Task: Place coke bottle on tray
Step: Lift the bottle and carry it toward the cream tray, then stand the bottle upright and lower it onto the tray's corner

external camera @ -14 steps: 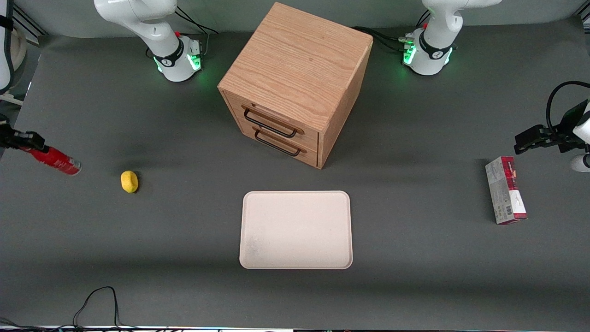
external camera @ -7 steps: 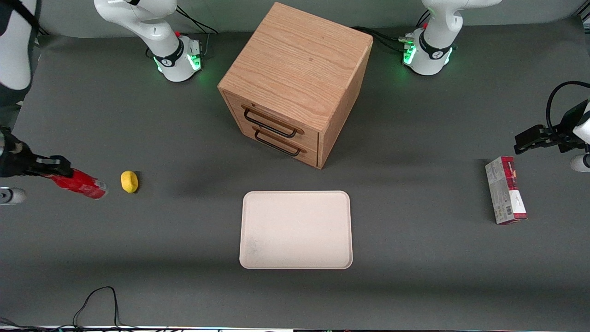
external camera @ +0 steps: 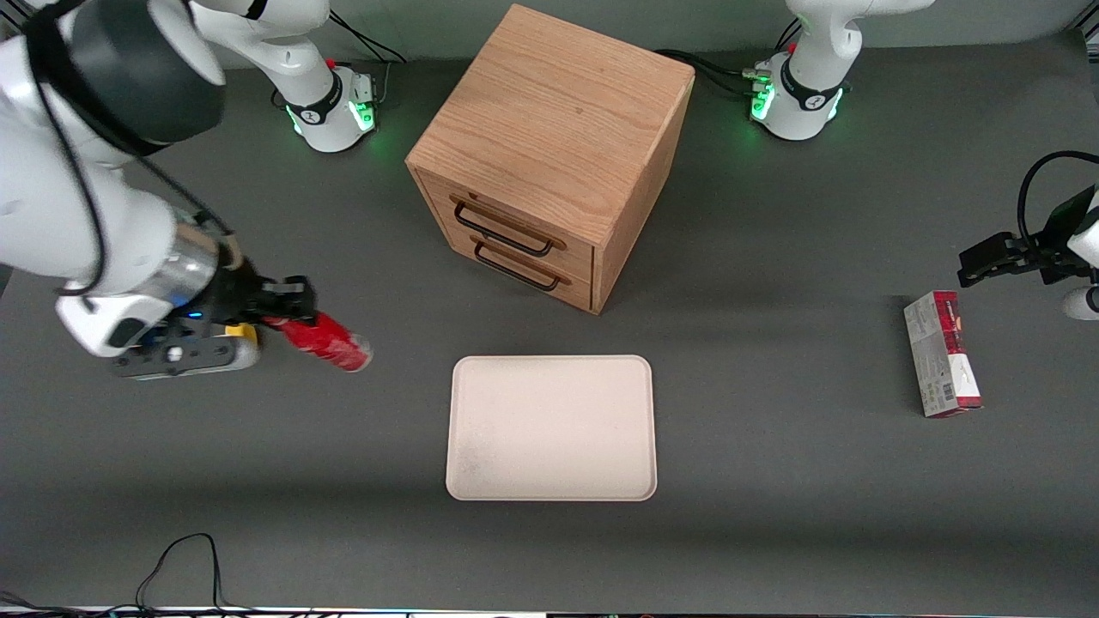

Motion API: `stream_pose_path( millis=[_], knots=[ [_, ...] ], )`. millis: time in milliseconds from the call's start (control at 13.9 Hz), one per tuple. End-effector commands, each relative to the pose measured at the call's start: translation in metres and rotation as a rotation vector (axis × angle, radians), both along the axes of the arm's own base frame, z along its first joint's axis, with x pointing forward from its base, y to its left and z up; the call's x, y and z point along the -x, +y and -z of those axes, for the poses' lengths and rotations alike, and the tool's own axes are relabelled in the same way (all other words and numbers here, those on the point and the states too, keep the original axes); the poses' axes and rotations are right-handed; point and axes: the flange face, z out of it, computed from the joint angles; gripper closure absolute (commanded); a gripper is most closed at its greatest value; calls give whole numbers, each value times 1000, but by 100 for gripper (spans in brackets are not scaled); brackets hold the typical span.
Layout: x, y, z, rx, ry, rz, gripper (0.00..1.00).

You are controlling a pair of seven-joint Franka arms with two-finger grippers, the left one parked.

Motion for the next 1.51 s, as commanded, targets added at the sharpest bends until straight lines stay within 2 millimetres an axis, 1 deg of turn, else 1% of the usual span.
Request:
stream_pose_path(
  millis=[0, 144, 288, 432, 505, 649, 793, 865, 937, 1081, 1225, 1441],
  knots=[
    [-9, 45, 32, 22, -22, -11, 100],
    [-21, 65, 66, -4, -35, -14, 100],
    [-40, 71, 112, -18, -33, -11, 100],
    [-49, 79, 157, 8, -49, -25, 100],
    [-52, 86, 175, 0, -65, -28, 100],
    [-60, 88, 202, -5, -85, -22, 100],
    [-63, 91, 217, -13, -95, -13, 100],
    [-63, 93, 230, 4, -100, -18, 100],
    [-63, 96, 239, 9, -122, -15, 100],
    [-65, 98, 253, 23, -154, -16, 100],
    [-70, 100, 261, 7, -189, -2, 100],
    [-71, 99, 269, 24, -195, -10, 100]
  ],
)
